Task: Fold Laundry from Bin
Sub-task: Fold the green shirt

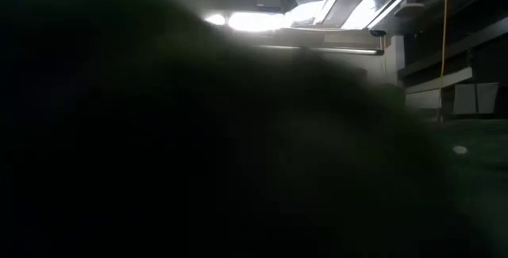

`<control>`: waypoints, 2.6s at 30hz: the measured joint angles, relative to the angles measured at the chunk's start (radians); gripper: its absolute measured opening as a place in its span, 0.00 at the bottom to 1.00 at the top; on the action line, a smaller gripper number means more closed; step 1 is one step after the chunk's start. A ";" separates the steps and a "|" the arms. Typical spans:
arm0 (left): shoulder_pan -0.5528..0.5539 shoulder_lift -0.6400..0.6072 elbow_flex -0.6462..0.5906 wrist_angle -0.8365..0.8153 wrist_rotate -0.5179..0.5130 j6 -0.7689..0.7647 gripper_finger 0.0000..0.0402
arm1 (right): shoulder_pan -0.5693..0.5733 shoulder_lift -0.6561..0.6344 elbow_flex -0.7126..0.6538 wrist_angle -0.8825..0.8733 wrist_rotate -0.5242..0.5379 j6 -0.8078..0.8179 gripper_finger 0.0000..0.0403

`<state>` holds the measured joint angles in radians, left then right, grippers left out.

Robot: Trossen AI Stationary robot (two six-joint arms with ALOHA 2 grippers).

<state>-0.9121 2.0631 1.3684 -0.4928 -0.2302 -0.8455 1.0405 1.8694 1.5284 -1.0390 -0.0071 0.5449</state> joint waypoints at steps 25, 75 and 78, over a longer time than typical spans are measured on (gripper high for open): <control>0.098 -0.096 0.266 -0.509 -0.120 0.053 0.01 | 0.001 0.000 0.097 -0.241 -0.018 0.010 0.08; 0.469 -0.096 0.026 -0.674 -0.440 -0.010 0.35 | -0.190 -0.026 -0.258 -0.532 0.066 0.128 0.19; 0.469 -0.096 0.026 -0.673 -0.416 -0.013 0.40 | -0.190 -0.026 -0.258 -0.533 0.070 0.127 0.27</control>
<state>-0.4435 1.9675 1.3941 -1.1657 -0.6463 -0.8589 0.8501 1.8431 1.2705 -1.5719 0.0625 0.6724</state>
